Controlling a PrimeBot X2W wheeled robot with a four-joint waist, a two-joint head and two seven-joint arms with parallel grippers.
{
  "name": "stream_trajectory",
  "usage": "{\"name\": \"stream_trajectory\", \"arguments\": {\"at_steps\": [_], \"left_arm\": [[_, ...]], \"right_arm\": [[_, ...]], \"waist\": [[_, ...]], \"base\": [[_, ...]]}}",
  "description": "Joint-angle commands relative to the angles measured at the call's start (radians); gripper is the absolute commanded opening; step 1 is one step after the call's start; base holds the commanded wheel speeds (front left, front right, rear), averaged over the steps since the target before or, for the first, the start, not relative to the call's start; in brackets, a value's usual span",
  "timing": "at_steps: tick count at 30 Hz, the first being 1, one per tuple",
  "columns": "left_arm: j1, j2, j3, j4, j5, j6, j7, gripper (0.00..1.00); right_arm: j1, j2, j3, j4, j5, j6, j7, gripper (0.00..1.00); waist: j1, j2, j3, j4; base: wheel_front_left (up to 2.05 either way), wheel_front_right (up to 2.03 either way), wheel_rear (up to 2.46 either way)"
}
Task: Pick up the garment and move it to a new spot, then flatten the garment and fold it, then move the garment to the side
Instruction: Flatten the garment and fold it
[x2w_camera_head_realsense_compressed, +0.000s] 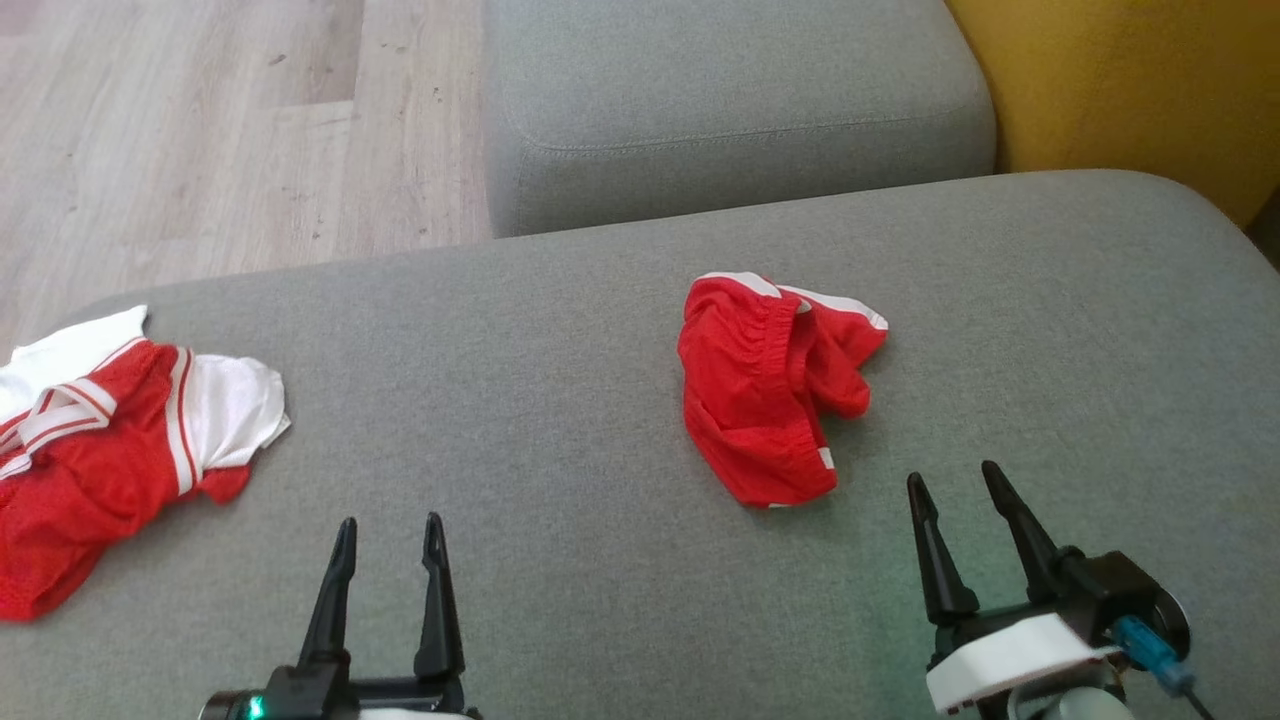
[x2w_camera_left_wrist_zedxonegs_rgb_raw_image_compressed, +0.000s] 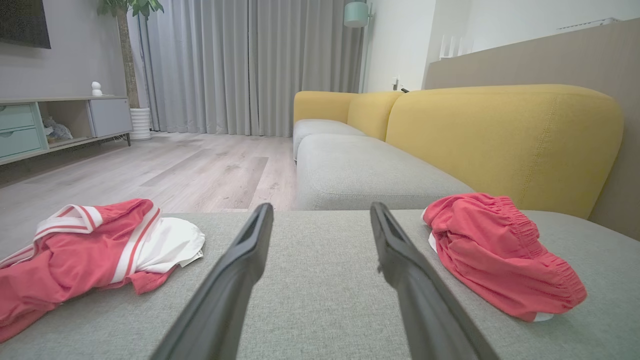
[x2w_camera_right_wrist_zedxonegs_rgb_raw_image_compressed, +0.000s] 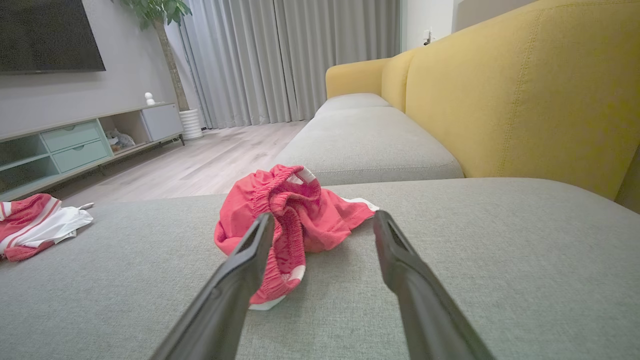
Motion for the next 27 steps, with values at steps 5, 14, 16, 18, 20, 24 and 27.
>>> {"name": "stream_trajectory", "arguments": {"at_steps": [5, 14, 16, 18, 20, 24, 27], "left_arm": [[-0.024, 0.000, 0.024, -0.023, 0.001, 0.006, -0.006, 1.00], [-0.024, 0.000, 0.009, -0.014, -0.002, 0.007, -0.006, 1.00], [-0.024, 0.000, 0.006, -0.014, -0.003, 0.008, -0.006, 1.00], [-0.024, 0.000, 0.001, -0.013, -0.002, 0.006, -0.006, 1.00], [-0.027, 0.000, -0.010, -0.009, 0.004, 0.001, -0.006, 1.00], [-0.065, 0.000, -0.062, 0.004, 0.021, -0.021, -0.006, 1.00], [-0.127, 0.000, -0.132, 0.017, 0.036, -0.047, -0.006, 1.00]], "right_arm": [[-0.019, -0.001, 0.022, -0.021, -0.004, 0.007, -0.002, 1.00], [-0.016, -0.001, 0.020, -0.019, -0.009, 0.007, -0.002, 1.00], [-0.017, -0.001, 0.020, -0.020, -0.011, 0.007, -0.002, 1.00], [-0.018, -0.001, 0.021, -0.022, -0.011, 0.007, -0.002, 1.00], [-0.021, -0.001, 0.025, -0.023, -0.011, 0.007, -0.002, 1.00], [-0.036, -0.002, 0.035, -0.032, -0.011, 0.007, -0.002, 1.00], [-0.050, -0.005, 0.044, -0.044, -0.014, 0.007, -0.002, 1.00]], "waist": [[0.0000, 0.0000, -0.004, 0.003], [0.0000, 0.0000, -0.012, 0.004], [0.0000, 0.0000, -0.012, 0.002], [0.0000, 0.0000, -0.010, -0.001], [0.0000, 0.0000, -0.005, -0.009], [0.0000, 0.0000, 0.014, -0.042], [0.0000, 0.0000, 0.037, -0.081]], "base": [[0.00, 0.00, 0.00], [0.00, 0.00, 0.00], [0.00, 0.00, 0.00], [0.00, 0.00, 0.00], [0.00, 0.00, 0.00], [0.00, 0.00, 0.00], [0.00, 0.00, 0.00]]}}
